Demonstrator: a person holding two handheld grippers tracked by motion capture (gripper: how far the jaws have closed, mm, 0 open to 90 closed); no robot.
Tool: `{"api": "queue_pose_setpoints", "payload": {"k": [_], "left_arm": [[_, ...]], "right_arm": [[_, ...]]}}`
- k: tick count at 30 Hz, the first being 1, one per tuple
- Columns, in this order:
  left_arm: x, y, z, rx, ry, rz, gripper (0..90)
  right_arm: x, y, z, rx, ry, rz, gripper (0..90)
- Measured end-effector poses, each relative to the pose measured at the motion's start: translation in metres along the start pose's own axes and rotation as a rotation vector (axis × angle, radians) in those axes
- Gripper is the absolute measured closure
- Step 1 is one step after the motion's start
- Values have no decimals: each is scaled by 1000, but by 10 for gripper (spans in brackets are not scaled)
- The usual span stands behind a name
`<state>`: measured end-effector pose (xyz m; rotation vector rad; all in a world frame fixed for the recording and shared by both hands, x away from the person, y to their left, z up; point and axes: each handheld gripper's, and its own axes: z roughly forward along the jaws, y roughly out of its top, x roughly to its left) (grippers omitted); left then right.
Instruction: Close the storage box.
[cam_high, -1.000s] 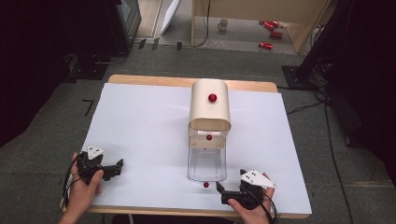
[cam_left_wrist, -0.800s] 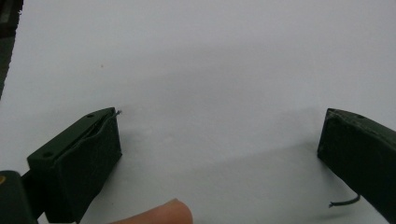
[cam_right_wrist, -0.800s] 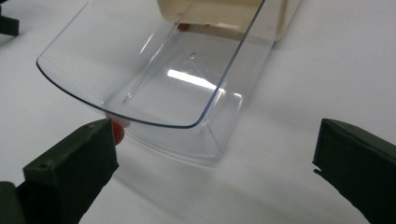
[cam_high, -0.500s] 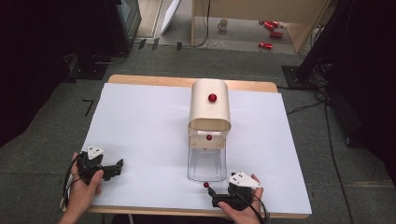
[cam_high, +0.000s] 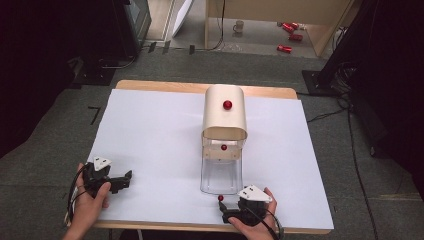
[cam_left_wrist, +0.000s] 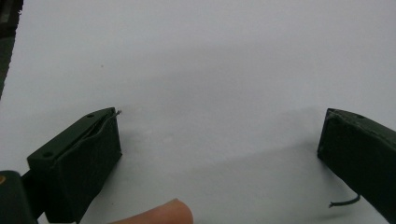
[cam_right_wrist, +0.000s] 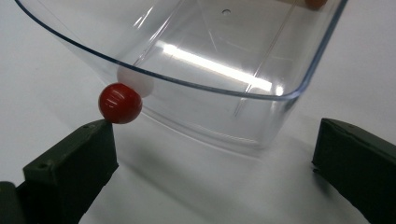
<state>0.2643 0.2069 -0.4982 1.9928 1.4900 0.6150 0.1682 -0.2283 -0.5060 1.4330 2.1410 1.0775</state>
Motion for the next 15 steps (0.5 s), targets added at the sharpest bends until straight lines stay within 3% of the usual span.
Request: {"api": "queue_pose_setpoints", "payload": {"k": [6, 13, 15], "left_arm": [[0, 0, 0, 0, 0, 0, 0], [0, 0, 0, 1, 0, 0, 0], [0, 0, 0, 0, 0, 0, 0]], "right_arm": [[4, 2, 1, -18, -2, 8, 0], [4, 10, -5, -66, 11, 50, 47], [5, 10, -4, -62, 10, 38, 68]]}}
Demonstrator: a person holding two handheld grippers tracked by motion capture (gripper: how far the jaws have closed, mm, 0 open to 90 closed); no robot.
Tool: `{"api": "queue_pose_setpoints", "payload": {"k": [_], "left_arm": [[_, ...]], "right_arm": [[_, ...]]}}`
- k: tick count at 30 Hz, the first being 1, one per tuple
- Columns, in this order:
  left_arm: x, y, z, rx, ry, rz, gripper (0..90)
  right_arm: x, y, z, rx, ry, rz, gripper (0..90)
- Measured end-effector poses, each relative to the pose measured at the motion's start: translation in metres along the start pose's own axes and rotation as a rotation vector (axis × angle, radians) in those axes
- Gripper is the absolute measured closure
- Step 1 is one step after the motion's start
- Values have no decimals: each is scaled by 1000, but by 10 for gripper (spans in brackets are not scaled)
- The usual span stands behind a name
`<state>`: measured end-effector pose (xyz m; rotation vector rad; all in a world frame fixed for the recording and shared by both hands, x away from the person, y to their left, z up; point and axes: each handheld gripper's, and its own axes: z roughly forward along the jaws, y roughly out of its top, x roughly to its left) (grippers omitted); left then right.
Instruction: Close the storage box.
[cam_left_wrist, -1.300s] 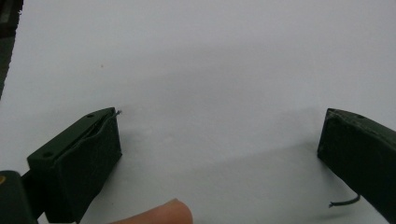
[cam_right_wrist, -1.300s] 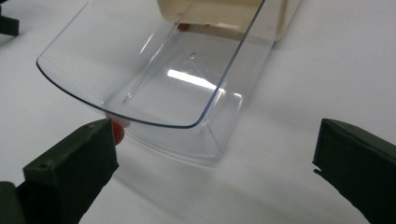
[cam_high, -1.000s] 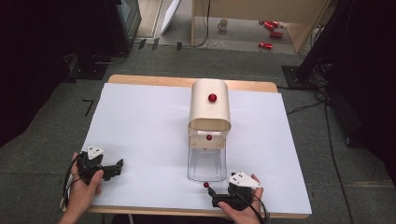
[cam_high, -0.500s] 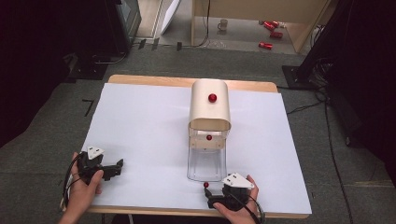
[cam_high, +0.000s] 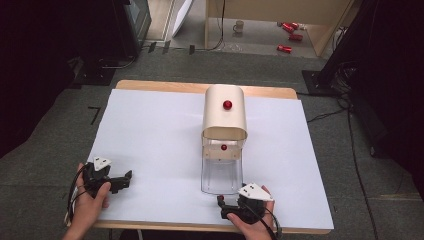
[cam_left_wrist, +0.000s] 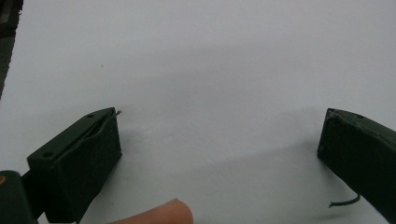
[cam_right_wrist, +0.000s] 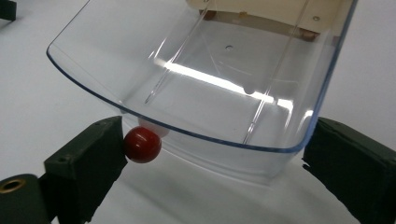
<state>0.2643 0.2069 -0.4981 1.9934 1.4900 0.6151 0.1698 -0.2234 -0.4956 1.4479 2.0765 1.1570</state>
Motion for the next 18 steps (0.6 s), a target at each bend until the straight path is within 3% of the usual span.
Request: {"api": "queue_pose_setpoints", "payload": {"k": [6, 12, 18], "left_arm": [[0, 0, 0, 0, 0, -1, 0], [0, 0, 0, 0, 0, -1, 0], [0, 0, 0, 0, 0, 0, 0]], "right_arm": [[2, -6, 4, 44, -3, -21, 68], [7, -8, 7, 59, -67, -60, 102], [8, -9, 7, 59, -85, -71, 126]]}}
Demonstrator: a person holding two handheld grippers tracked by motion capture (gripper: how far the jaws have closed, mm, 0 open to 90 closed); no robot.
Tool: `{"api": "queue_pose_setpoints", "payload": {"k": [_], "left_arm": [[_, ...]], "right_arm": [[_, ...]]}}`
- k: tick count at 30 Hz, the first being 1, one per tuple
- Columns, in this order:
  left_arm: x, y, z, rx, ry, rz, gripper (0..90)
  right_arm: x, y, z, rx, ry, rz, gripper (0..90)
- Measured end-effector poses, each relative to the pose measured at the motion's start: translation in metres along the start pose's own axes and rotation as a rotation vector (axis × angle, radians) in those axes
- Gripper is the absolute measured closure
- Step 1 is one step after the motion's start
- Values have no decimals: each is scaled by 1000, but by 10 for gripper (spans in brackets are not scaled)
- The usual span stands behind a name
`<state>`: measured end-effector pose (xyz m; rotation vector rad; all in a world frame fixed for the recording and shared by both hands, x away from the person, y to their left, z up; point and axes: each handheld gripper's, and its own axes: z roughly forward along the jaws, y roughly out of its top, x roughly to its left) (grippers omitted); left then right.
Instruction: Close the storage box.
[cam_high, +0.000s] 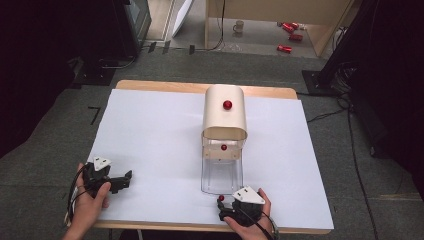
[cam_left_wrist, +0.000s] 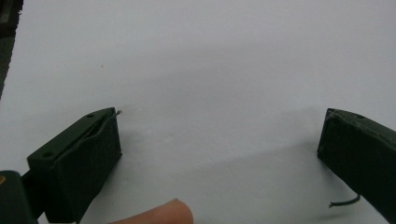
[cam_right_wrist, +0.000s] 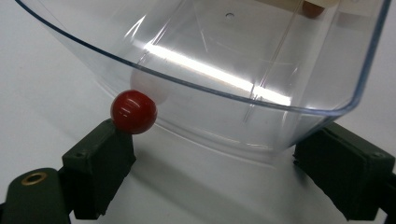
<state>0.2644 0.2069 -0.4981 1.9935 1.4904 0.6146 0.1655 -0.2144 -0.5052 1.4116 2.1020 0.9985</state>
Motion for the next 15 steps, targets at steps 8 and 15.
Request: {"api": "queue_pose_setpoints", "payload": {"k": [8, 15], "left_arm": [[0, 0, 0, 0, 0, 0, 0], [0, 0, 0, 0, 0, 0, 0]], "right_arm": [[-3, 3, -3, -28, 15, 36, 132], [-6, 11, -3, -49, 20, 51, 134]]}}
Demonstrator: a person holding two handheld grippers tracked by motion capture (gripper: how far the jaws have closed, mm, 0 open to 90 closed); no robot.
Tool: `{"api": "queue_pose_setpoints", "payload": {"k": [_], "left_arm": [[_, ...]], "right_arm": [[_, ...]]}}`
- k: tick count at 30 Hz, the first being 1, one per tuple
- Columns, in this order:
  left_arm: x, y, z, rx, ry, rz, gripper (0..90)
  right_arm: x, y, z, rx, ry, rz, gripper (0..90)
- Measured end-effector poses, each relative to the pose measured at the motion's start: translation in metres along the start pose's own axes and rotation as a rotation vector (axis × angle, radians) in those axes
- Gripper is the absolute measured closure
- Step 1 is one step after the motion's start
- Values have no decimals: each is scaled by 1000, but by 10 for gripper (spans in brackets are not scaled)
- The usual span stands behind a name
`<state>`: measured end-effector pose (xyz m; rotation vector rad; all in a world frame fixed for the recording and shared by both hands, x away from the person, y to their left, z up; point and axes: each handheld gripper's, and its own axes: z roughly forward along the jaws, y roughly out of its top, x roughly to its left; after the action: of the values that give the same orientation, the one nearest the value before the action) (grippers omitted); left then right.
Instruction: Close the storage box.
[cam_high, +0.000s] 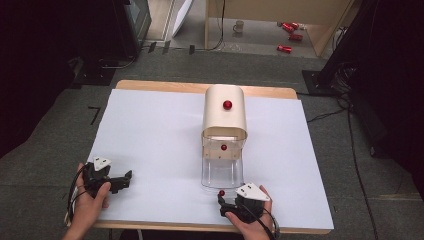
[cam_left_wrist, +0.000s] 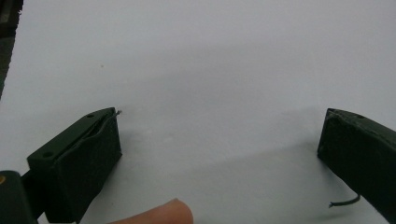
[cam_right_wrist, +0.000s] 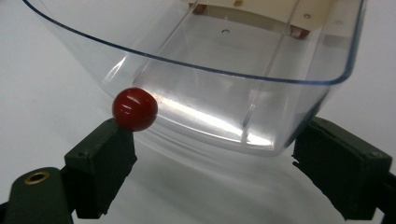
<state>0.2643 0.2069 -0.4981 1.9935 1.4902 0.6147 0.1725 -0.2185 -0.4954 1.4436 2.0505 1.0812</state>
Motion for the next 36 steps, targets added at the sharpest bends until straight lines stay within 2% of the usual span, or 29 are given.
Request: {"api": "queue_pose_setpoints", "payload": {"k": [5, 17, 29, 36], "left_arm": [[0, 0, 0, 0, 0, 0, 0], [0, 0, 0, 0, 0, 0, 0], [0, 0, 0, 0, 0, 0, 0], [0, 0, 0, 0, 0, 0, 0]], "right_arm": [[-4, 11, 2, -16, 1, 6, 138], [-12, 29, 15, -13, -13, 14, 141], [-18, 41, 31, -3, -41, 49, 119], [-22, 46, 37, -2, -54, 51, 94]]}}
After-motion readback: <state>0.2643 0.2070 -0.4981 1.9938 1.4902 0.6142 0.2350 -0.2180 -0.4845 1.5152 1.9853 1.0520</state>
